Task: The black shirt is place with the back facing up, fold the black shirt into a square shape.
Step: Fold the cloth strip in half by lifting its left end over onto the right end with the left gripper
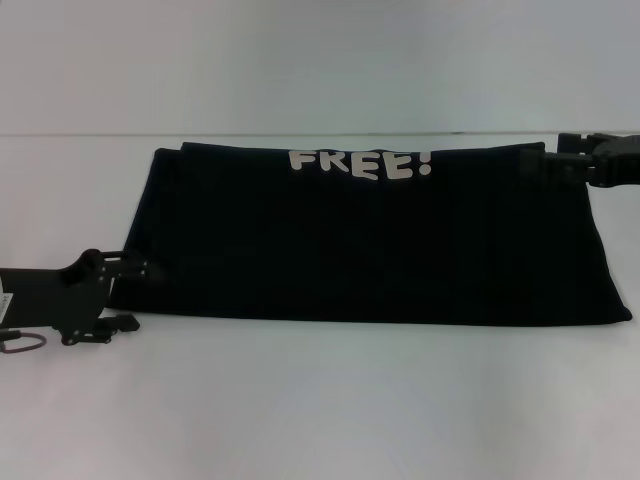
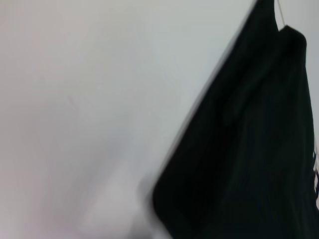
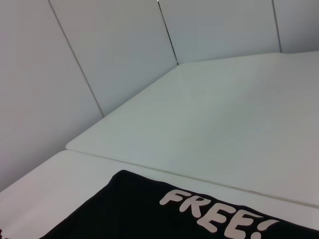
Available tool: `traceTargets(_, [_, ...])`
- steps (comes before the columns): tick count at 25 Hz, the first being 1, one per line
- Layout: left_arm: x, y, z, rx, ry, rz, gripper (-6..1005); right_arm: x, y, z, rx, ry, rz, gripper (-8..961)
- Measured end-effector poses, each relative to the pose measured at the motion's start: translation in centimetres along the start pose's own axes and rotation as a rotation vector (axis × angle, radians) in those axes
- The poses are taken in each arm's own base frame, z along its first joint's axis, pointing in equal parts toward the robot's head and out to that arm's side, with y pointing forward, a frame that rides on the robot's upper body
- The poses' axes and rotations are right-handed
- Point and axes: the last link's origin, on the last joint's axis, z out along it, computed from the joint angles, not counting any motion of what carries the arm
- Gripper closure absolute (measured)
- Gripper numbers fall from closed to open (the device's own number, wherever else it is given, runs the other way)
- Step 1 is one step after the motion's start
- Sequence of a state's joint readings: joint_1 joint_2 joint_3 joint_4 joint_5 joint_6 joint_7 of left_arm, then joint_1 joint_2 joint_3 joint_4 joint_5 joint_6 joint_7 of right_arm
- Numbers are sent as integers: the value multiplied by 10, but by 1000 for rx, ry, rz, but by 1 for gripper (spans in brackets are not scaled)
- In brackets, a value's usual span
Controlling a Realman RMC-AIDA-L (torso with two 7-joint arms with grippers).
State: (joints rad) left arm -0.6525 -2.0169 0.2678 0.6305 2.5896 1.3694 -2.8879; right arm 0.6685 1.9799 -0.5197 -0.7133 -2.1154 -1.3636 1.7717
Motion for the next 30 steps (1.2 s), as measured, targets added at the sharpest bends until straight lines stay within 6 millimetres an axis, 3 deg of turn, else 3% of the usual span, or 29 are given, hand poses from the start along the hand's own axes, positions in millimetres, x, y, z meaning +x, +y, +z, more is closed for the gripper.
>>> traceTargets(30, [7, -6, 2, 18, 58, -7, 218, -1, -2, -1, 15, -10, 3, 11])
